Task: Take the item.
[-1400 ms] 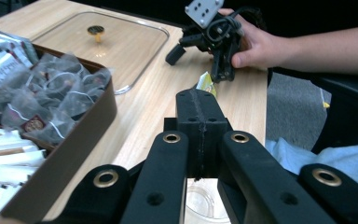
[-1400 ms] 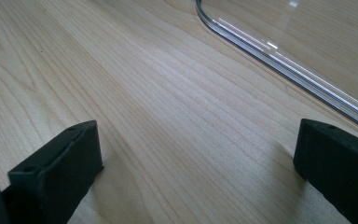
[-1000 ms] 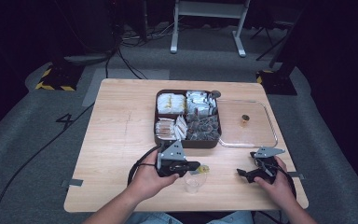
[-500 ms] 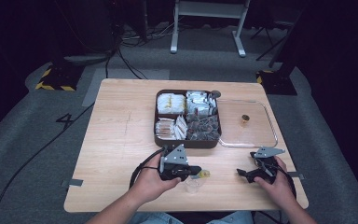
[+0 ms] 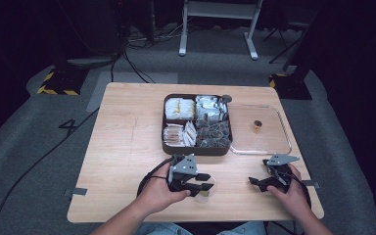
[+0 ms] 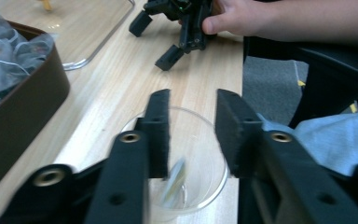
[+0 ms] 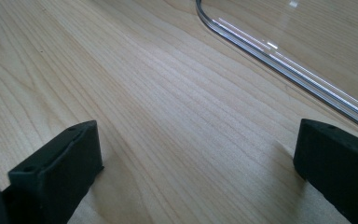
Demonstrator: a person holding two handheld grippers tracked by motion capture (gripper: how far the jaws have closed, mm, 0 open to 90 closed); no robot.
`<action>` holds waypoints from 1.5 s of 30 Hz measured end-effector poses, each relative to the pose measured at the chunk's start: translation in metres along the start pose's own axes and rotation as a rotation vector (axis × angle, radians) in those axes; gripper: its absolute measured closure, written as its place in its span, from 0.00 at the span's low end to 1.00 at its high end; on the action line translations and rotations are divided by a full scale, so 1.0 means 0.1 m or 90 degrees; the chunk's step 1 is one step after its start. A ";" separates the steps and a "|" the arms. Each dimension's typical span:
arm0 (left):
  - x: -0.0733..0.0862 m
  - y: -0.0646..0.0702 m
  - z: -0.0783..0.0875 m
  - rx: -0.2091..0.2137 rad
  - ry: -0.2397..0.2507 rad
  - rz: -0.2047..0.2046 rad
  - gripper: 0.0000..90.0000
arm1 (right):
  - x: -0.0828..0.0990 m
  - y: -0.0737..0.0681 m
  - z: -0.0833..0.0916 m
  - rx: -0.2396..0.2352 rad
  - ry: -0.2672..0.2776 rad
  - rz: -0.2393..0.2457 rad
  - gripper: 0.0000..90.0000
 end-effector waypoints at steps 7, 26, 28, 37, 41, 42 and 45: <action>0.02 -0.03 0.02 -0.019 -0.008 0.000 0.65 | 0.00 0.00 0.00 0.000 0.000 0.000 0.01; 0.12 -0.11 0.36 -0.148 0.007 0.042 0.50 | 0.00 0.00 0.00 0.001 0.000 0.001 0.01; 0.15 -0.12 0.42 -0.160 0.007 0.049 0.48 | 0.00 0.00 0.00 0.001 0.000 0.000 0.01; 0.32 -0.14 0.65 -0.228 -0.007 0.070 0.42 | 0.00 0.00 0.00 0.001 0.000 0.001 0.01; 0.40 -0.15 0.74 -0.240 -0.010 0.083 0.39 | 0.00 0.00 0.00 0.000 -0.001 0.000 0.01; 0.42 -0.16 0.77 -0.245 -0.009 0.087 0.37 | 0.00 0.00 0.00 0.000 -0.001 0.000 0.01; 0.51 -0.19 0.83 -0.266 -0.020 0.100 0.36 | 0.00 0.00 0.00 0.000 -0.001 0.000 0.01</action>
Point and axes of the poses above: each handheld gripper's, and its own axes: z roughly backward along the jaws, x roughly out of its underside, y roughly to its right, the point moved 2 cm from there along -z, roughly forward along the jaws, and after that the axes turned 12 degrees about x, right-handed, at the moved point
